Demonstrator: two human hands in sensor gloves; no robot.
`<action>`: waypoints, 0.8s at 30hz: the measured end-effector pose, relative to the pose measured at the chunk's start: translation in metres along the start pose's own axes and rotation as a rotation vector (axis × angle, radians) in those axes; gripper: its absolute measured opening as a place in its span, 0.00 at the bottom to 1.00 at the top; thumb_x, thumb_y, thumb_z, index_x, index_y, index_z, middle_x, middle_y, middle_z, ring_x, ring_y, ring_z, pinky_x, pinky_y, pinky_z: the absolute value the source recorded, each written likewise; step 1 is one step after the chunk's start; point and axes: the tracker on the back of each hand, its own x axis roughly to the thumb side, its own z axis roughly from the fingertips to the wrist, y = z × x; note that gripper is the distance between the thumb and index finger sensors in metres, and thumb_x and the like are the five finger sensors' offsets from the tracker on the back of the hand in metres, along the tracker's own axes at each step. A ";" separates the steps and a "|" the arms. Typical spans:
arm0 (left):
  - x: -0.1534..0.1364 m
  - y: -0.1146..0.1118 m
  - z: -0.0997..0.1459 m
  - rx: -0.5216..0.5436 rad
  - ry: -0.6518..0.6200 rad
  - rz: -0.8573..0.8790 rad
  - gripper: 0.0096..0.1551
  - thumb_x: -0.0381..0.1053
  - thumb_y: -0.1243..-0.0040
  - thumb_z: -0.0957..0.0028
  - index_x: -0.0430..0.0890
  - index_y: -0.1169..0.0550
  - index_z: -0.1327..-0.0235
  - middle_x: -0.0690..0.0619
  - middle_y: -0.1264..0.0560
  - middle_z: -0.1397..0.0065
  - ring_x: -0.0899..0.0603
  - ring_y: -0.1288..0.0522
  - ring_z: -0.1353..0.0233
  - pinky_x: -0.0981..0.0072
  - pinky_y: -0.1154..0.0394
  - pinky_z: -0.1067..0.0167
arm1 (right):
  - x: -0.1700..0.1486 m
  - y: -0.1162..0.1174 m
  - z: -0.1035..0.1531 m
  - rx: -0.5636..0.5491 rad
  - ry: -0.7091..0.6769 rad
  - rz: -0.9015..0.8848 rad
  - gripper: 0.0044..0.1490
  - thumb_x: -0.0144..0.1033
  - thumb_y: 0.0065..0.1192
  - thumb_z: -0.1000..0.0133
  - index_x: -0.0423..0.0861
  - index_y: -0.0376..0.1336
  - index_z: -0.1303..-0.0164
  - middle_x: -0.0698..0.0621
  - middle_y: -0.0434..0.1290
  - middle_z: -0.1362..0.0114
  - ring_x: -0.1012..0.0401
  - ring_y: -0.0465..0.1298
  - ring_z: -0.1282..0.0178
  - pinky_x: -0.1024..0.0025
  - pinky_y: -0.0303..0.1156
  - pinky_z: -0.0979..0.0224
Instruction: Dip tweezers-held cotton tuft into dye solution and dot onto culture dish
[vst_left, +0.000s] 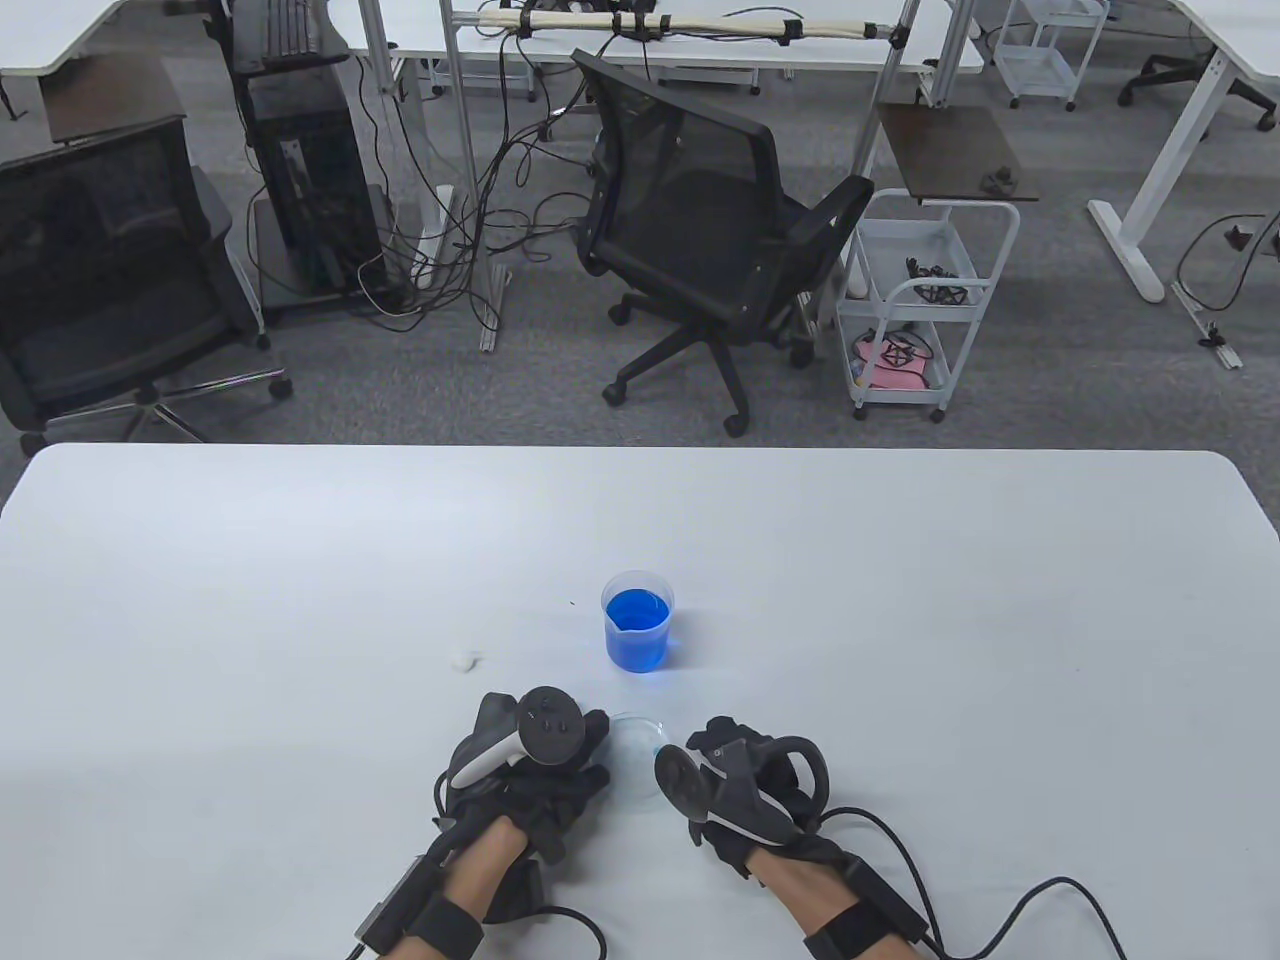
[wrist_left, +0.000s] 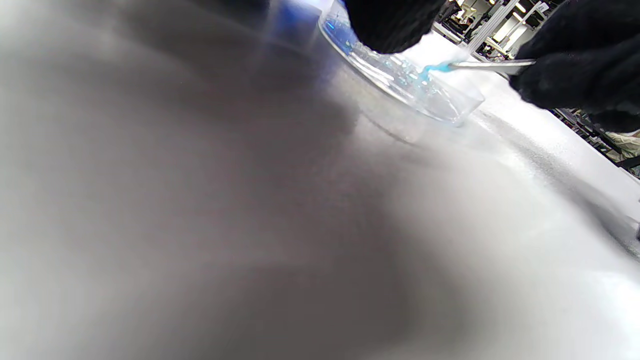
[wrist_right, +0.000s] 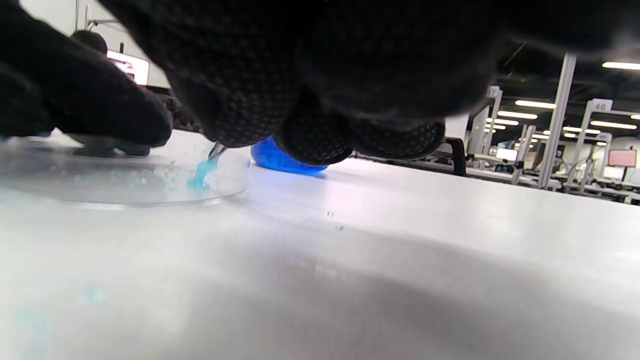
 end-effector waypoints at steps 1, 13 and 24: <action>0.000 0.000 0.000 0.000 0.000 0.000 0.38 0.52 0.49 0.33 0.48 0.50 0.16 0.32 0.60 0.12 0.23 0.62 0.19 0.20 0.62 0.32 | -0.002 -0.004 0.001 -0.011 0.005 -0.012 0.25 0.38 0.77 0.66 0.33 0.85 0.72 0.35 0.85 0.57 0.61 0.82 0.77 0.69 0.82 0.78; 0.000 0.001 0.000 0.001 0.006 0.003 0.38 0.52 0.49 0.33 0.48 0.50 0.16 0.32 0.60 0.12 0.23 0.62 0.19 0.20 0.62 0.32 | 0.000 -0.015 0.009 -0.030 -0.003 -0.041 0.25 0.38 0.77 0.66 0.33 0.85 0.72 0.35 0.85 0.57 0.61 0.82 0.77 0.69 0.82 0.78; -0.001 0.001 0.000 0.002 0.008 0.000 0.38 0.52 0.50 0.33 0.48 0.51 0.16 0.32 0.60 0.12 0.23 0.62 0.19 0.20 0.62 0.32 | 0.006 -0.001 0.009 0.014 -0.028 -0.008 0.25 0.38 0.77 0.66 0.33 0.85 0.72 0.35 0.85 0.57 0.62 0.82 0.77 0.69 0.82 0.78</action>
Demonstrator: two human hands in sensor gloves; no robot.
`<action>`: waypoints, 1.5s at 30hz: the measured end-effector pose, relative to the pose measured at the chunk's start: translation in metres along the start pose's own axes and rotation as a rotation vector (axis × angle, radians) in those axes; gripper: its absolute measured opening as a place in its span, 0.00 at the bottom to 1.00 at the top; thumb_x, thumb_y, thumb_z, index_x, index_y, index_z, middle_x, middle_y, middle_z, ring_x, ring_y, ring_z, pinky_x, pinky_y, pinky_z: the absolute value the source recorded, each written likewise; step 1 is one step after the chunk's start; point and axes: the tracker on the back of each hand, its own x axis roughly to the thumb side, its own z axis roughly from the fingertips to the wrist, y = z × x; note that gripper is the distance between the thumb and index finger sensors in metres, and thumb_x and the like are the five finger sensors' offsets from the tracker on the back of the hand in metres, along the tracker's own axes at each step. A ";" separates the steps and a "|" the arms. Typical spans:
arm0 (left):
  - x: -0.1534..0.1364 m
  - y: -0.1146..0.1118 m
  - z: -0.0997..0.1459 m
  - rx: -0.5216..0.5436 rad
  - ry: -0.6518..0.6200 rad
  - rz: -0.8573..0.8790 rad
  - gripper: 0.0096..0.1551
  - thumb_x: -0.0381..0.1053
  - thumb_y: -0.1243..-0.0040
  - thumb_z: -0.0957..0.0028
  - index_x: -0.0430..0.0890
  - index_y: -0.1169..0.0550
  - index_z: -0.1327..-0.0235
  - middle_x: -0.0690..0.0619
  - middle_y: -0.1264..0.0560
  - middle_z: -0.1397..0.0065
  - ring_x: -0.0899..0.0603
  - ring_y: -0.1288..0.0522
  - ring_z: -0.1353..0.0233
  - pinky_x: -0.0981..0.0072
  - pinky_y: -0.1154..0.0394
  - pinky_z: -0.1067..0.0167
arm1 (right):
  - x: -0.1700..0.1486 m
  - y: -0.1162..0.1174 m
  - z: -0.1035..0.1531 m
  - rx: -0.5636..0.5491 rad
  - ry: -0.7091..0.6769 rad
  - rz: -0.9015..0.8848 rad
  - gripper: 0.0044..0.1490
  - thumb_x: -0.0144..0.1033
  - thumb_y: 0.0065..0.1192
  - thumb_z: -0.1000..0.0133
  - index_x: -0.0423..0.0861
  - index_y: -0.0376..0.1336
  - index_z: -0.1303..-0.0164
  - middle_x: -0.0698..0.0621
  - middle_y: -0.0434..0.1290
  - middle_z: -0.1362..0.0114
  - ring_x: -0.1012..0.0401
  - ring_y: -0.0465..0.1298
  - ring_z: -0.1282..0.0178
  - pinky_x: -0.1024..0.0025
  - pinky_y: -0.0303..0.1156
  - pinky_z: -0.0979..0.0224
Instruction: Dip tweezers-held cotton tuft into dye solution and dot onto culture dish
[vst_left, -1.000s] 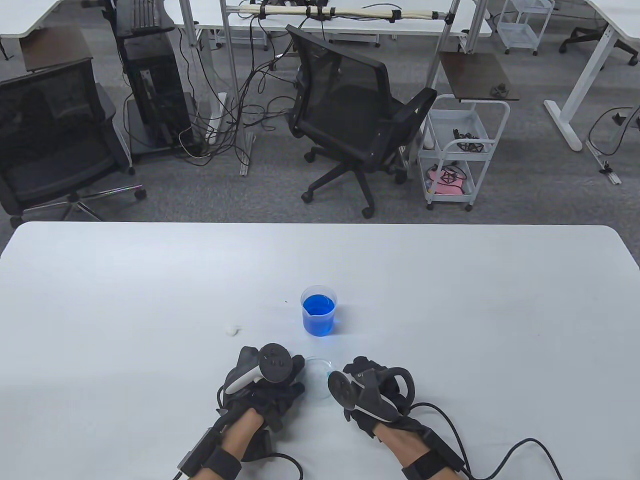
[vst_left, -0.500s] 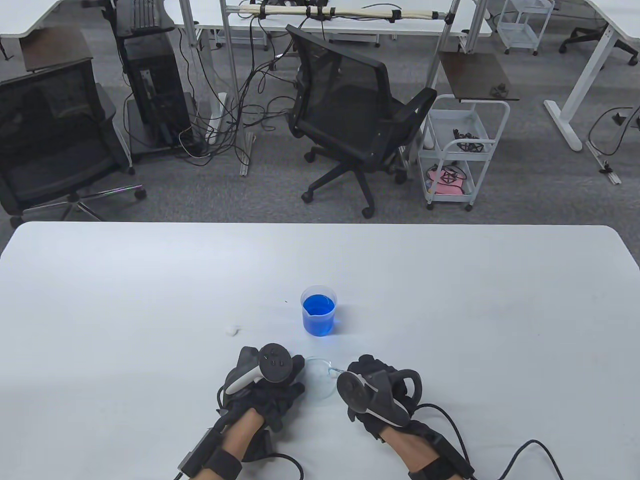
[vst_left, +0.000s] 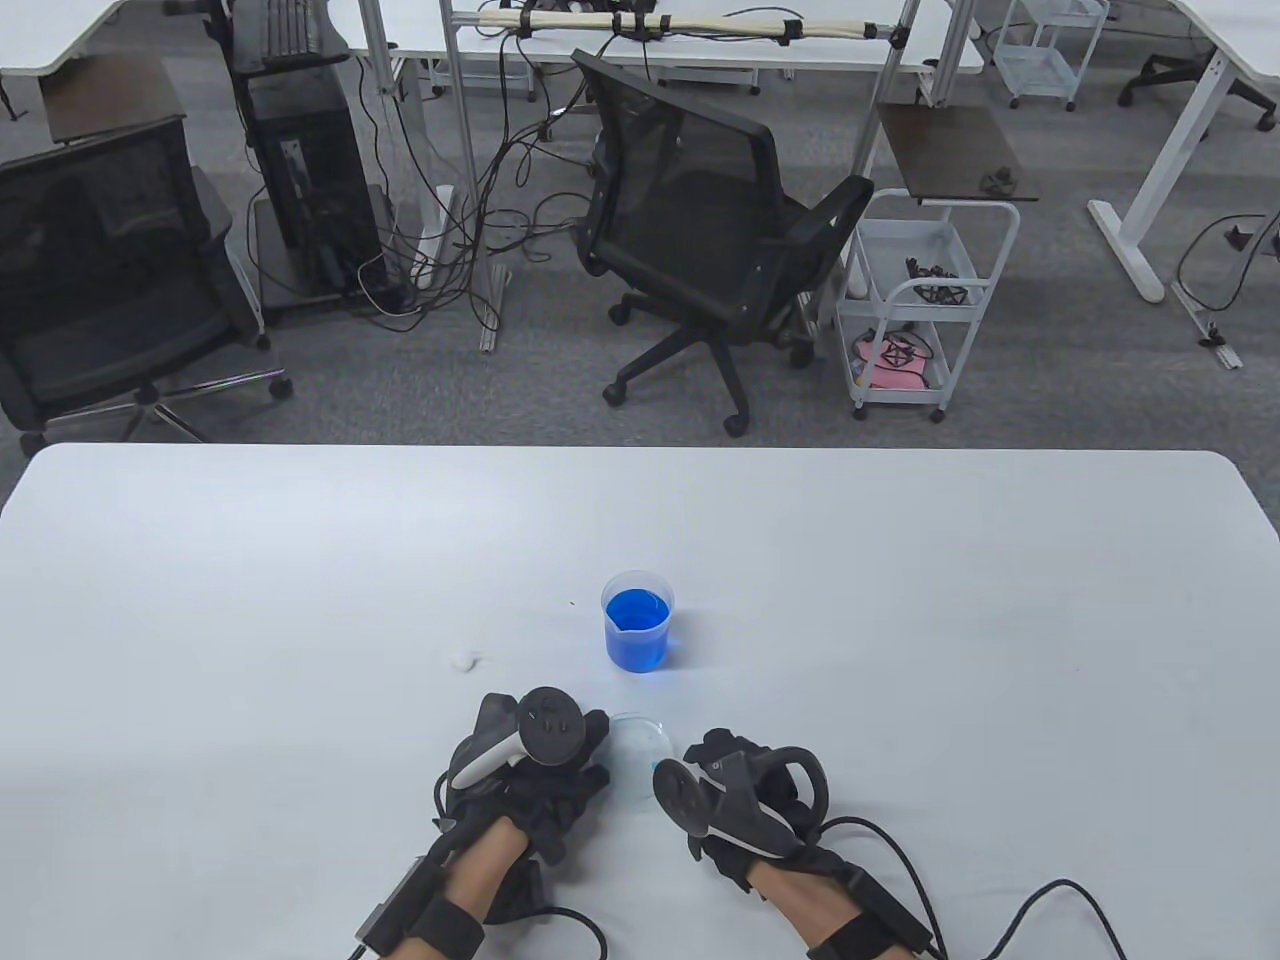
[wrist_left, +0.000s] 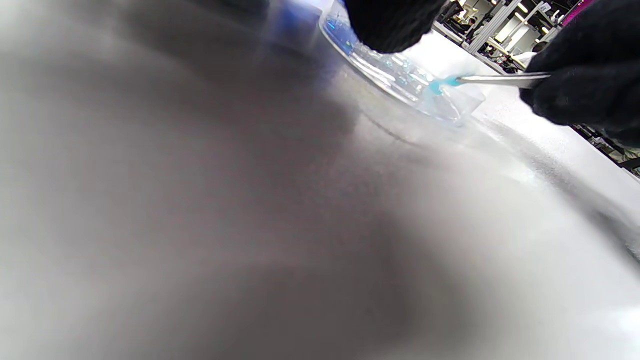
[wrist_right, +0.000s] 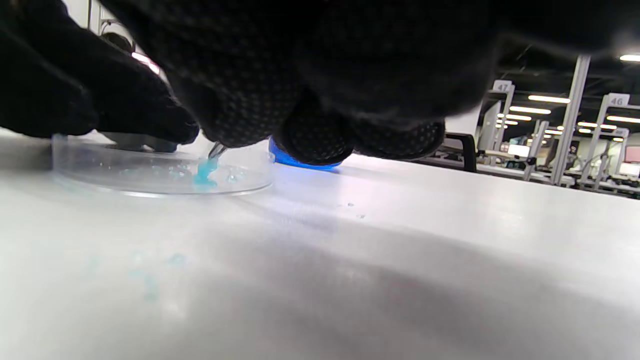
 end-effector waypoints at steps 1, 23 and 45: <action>0.000 0.000 0.000 0.000 0.000 0.000 0.38 0.52 0.50 0.33 0.48 0.51 0.16 0.32 0.60 0.12 0.23 0.62 0.19 0.20 0.62 0.32 | -0.001 -0.003 0.000 -0.009 0.003 -0.009 0.25 0.38 0.77 0.66 0.33 0.85 0.72 0.35 0.85 0.57 0.61 0.82 0.77 0.69 0.82 0.78; 0.000 0.000 0.000 -0.002 -0.001 0.006 0.38 0.52 0.50 0.33 0.48 0.51 0.16 0.32 0.60 0.12 0.23 0.63 0.19 0.20 0.62 0.32 | 0.009 0.003 0.002 0.017 -0.034 -0.006 0.25 0.38 0.77 0.66 0.33 0.85 0.72 0.35 0.85 0.57 0.61 0.82 0.77 0.69 0.82 0.78; 0.000 0.000 0.000 -0.004 0.004 0.005 0.38 0.52 0.50 0.33 0.48 0.51 0.16 0.32 0.60 0.12 0.23 0.63 0.19 0.20 0.62 0.32 | 0.019 0.006 0.004 0.028 -0.062 0.001 0.25 0.38 0.77 0.66 0.33 0.85 0.72 0.35 0.85 0.57 0.61 0.82 0.77 0.69 0.82 0.78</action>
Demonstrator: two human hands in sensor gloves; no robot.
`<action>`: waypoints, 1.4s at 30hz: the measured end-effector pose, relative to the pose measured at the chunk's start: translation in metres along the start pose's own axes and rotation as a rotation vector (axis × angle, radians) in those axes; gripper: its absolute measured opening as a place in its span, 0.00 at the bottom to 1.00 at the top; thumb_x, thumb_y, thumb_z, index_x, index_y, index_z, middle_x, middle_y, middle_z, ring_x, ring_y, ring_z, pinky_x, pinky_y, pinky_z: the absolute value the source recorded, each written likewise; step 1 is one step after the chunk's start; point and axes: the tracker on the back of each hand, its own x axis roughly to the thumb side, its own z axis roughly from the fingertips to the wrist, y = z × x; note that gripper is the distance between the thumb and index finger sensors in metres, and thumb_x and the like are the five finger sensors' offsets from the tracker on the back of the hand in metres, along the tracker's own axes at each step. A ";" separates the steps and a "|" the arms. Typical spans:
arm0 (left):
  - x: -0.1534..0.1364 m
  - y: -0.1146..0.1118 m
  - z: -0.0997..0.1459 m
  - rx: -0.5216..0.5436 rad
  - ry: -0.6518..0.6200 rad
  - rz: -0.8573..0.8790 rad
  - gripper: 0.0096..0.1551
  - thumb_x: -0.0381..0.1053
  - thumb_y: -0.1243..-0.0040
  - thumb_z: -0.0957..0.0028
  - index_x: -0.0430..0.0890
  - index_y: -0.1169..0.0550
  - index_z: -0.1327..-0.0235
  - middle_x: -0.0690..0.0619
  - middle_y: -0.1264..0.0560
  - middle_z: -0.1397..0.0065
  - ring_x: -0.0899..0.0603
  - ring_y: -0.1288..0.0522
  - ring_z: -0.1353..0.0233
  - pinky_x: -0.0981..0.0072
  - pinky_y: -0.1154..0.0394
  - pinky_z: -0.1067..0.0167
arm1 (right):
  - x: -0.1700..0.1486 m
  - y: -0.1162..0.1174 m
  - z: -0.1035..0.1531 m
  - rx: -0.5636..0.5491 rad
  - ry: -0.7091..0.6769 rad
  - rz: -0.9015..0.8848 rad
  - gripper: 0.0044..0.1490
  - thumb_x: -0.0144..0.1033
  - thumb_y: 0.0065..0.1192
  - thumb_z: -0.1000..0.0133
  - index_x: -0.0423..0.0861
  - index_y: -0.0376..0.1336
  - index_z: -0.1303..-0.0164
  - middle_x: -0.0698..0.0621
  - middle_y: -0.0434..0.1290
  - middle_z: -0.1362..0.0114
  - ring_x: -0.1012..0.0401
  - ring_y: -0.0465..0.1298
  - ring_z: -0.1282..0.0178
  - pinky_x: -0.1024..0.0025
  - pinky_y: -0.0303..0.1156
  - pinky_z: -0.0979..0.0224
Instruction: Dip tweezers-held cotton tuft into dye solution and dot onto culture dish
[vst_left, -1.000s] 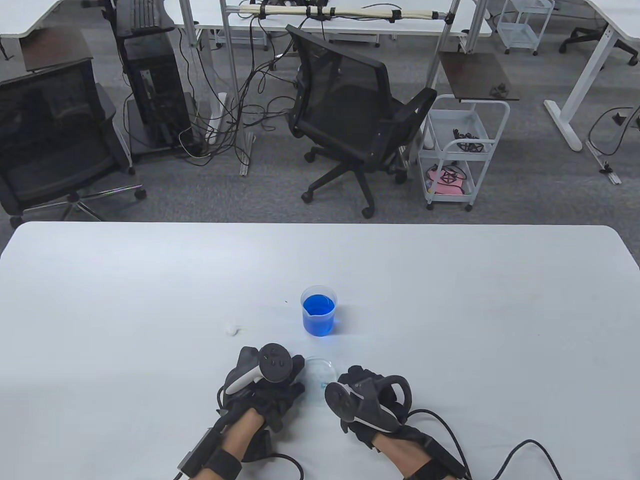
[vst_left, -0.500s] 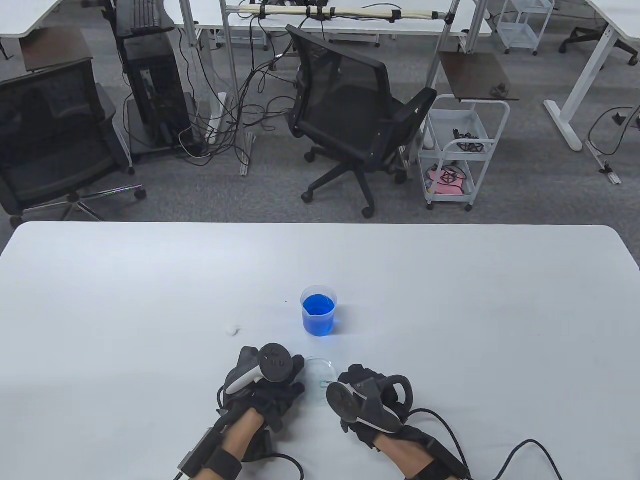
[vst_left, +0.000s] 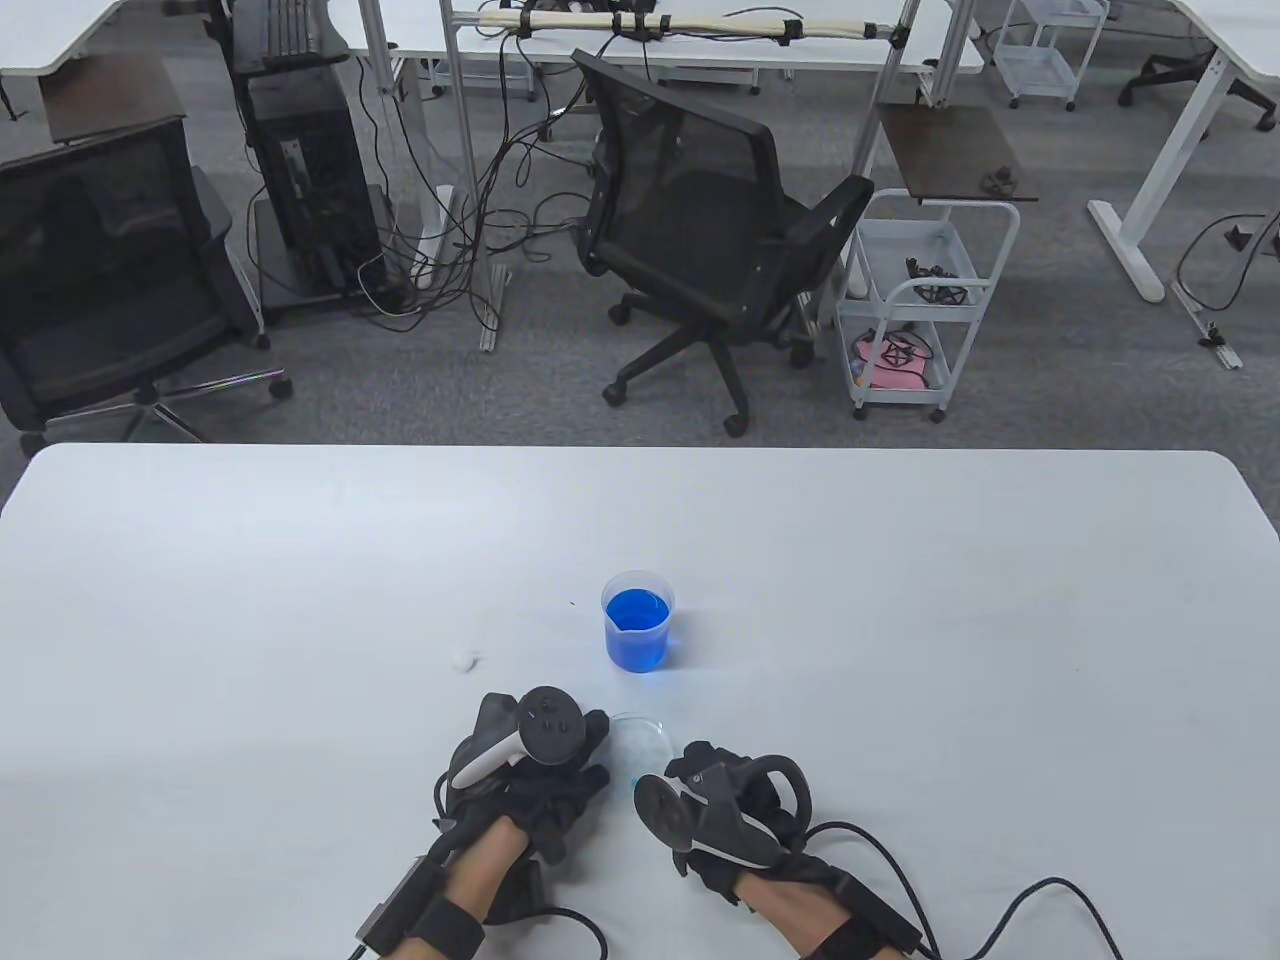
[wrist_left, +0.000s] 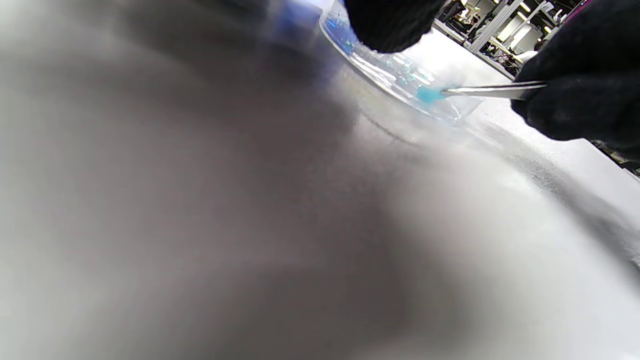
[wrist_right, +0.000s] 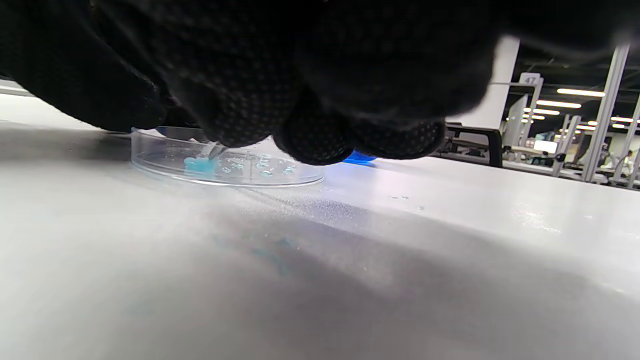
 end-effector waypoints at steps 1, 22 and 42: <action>0.000 0.000 0.000 0.000 0.000 0.000 0.38 0.52 0.50 0.33 0.48 0.51 0.16 0.32 0.60 0.12 0.23 0.63 0.19 0.20 0.62 0.32 | -0.001 -0.002 0.000 -0.003 0.005 -0.004 0.25 0.38 0.77 0.66 0.33 0.85 0.72 0.35 0.85 0.57 0.61 0.82 0.77 0.69 0.82 0.78; 0.001 -0.002 0.000 0.000 -0.002 0.004 0.38 0.52 0.50 0.33 0.48 0.51 0.16 0.32 0.60 0.12 0.23 0.63 0.19 0.20 0.62 0.32 | 0.004 -0.001 -0.010 -0.018 0.012 -0.004 0.25 0.38 0.77 0.66 0.33 0.85 0.72 0.35 0.85 0.57 0.61 0.82 0.77 0.69 0.82 0.78; 0.001 -0.002 0.000 -0.004 -0.004 0.009 0.38 0.52 0.50 0.33 0.48 0.51 0.16 0.32 0.61 0.12 0.23 0.64 0.19 0.20 0.62 0.32 | 0.000 -0.005 -0.021 -0.044 0.047 -0.027 0.25 0.38 0.77 0.66 0.33 0.85 0.72 0.35 0.85 0.57 0.62 0.82 0.77 0.69 0.82 0.78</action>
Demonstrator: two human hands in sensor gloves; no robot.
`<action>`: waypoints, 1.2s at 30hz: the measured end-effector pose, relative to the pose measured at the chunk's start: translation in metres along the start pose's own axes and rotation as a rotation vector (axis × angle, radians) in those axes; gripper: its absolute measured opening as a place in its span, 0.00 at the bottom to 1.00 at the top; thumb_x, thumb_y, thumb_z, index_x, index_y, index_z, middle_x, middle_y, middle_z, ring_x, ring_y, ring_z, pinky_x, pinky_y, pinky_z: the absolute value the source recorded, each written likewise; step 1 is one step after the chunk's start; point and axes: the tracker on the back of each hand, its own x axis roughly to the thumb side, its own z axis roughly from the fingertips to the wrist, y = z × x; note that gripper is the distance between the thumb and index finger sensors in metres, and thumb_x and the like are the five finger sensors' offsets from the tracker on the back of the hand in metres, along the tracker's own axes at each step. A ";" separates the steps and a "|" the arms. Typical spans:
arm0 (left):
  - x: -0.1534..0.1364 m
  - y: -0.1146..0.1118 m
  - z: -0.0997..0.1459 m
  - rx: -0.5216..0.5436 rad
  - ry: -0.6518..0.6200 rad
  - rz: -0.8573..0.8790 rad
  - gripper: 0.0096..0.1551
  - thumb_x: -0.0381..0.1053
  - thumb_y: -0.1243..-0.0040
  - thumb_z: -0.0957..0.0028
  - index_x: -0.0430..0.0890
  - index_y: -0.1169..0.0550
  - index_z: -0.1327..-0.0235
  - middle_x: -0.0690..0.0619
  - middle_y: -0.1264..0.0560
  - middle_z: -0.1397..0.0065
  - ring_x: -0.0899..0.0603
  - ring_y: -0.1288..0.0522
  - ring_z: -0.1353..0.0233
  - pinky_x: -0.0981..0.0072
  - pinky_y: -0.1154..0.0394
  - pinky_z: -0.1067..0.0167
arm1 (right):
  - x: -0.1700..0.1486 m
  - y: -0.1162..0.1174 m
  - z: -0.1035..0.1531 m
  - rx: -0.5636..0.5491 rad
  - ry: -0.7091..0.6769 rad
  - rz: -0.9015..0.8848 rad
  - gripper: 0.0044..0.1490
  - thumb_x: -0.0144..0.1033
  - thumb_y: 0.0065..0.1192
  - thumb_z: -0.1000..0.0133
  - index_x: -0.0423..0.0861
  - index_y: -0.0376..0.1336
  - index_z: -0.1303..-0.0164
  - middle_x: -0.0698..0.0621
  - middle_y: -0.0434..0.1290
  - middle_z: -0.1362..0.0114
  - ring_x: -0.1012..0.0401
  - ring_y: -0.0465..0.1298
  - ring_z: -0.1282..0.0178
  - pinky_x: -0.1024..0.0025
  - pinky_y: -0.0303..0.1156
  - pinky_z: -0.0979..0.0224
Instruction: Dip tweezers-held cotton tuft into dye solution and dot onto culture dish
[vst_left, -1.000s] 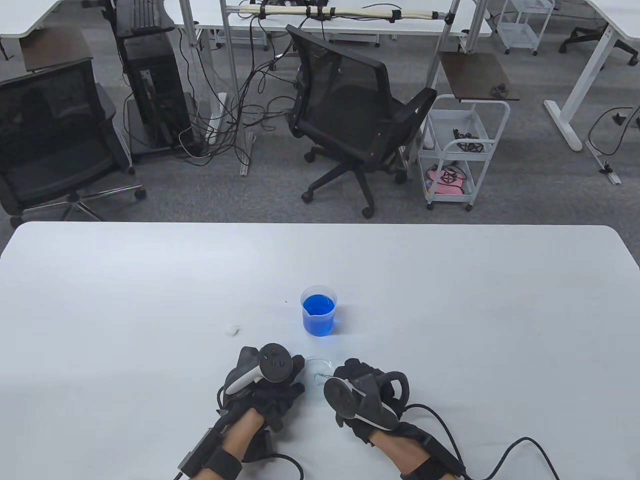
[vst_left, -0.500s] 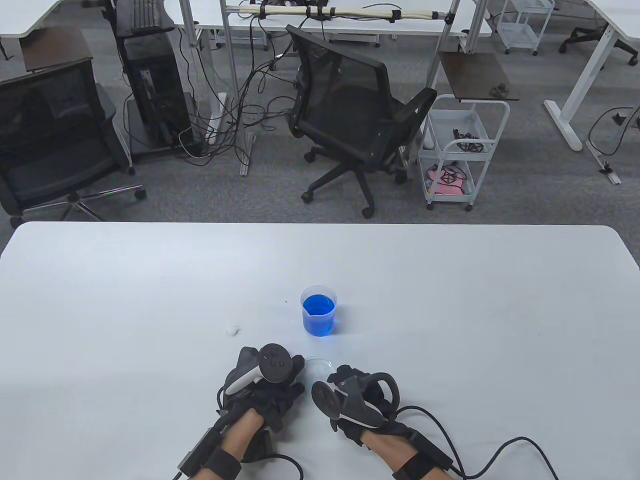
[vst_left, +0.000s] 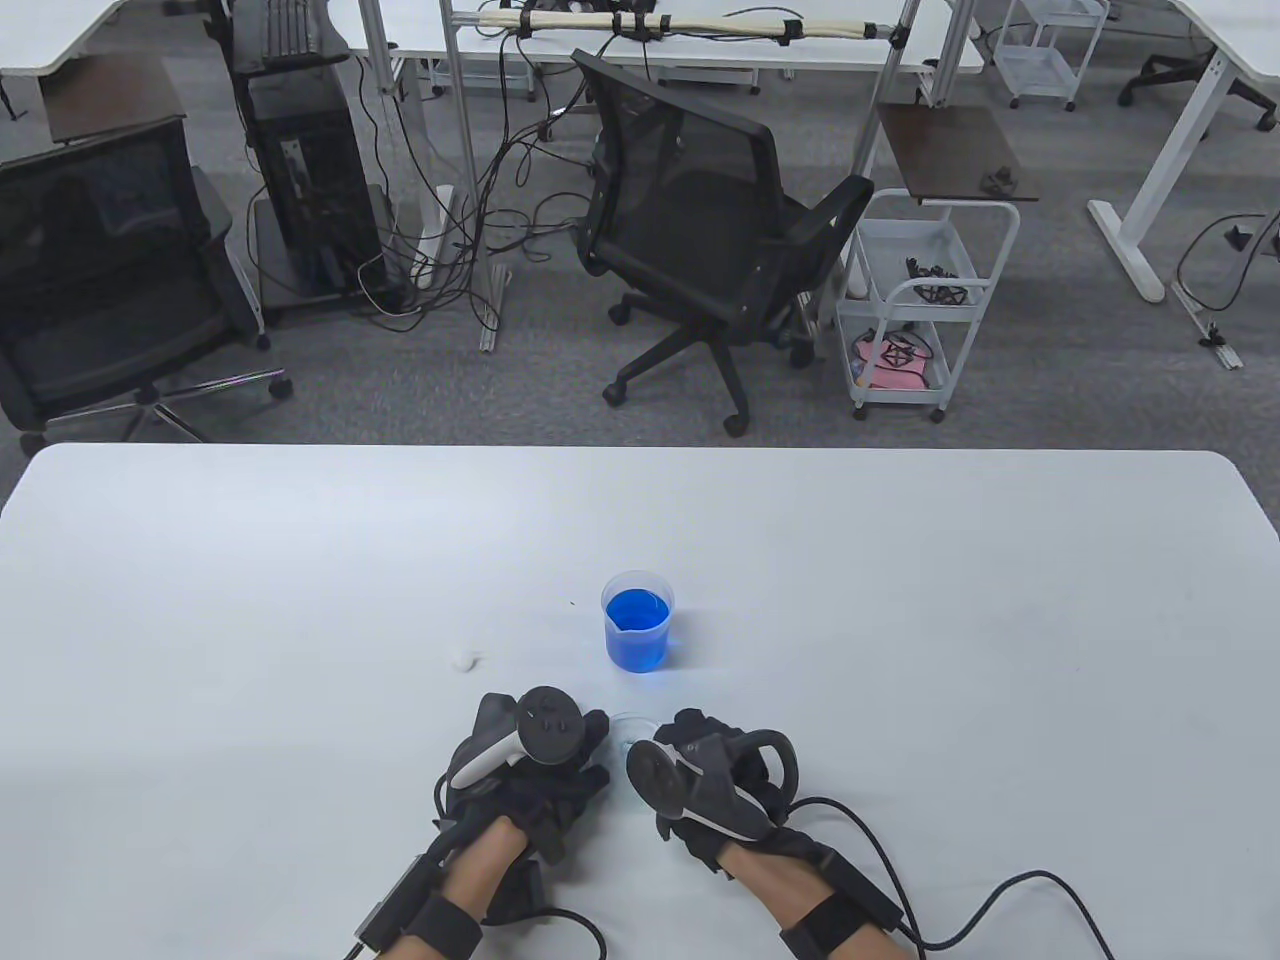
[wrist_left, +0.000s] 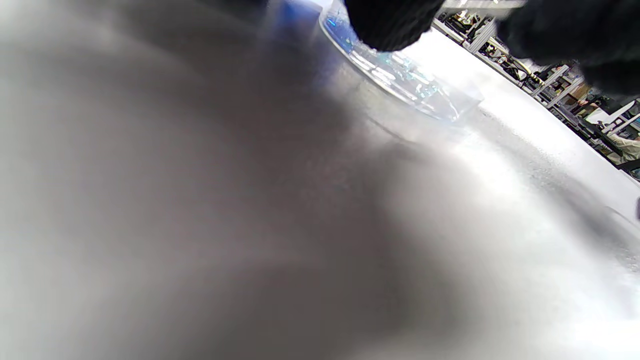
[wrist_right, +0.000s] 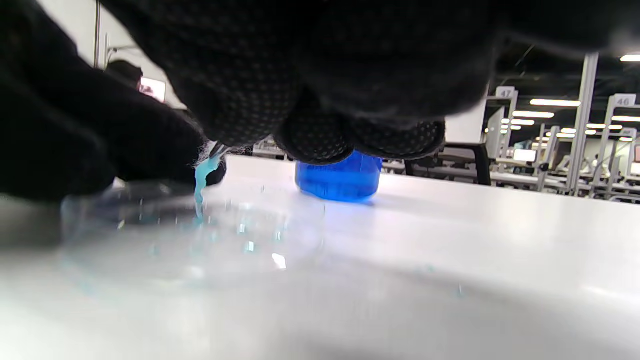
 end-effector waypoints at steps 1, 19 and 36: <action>0.000 0.000 0.000 0.000 0.000 0.000 0.38 0.52 0.50 0.33 0.48 0.51 0.16 0.32 0.61 0.12 0.23 0.64 0.19 0.20 0.62 0.32 | 0.001 0.003 0.000 0.006 -0.003 0.004 0.25 0.38 0.77 0.66 0.33 0.85 0.72 0.35 0.85 0.57 0.61 0.82 0.77 0.69 0.82 0.78; 0.000 0.000 0.000 -0.002 0.002 0.006 0.38 0.52 0.50 0.33 0.48 0.52 0.16 0.32 0.61 0.12 0.24 0.64 0.19 0.20 0.63 0.32 | -0.004 -0.011 -0.003 -0.063 0.035 -0.034 0.25 0.38 0.77 0.66 0.33 0.85 0.71 0.35 0.85 0.57 0.62 0.82 0.77 0.69 0.82 0.78; 0.000 -0.001 0.000 -0.005 0.004 0.008 0.38 0.52 0.50 0.33 0.48 0.52 0.16 0.32 0.62 0.12 0.24 0.64 0.19 0.20 0.63 0.32 | -0.002 0.008 -0.003 0.024 0.031 0.014 0.25 0.38 0.77 0.66 0.33 0.85 0.72 0.35 0.85 0.57 0.62 0.82 0.77 0.69 0.81 0.78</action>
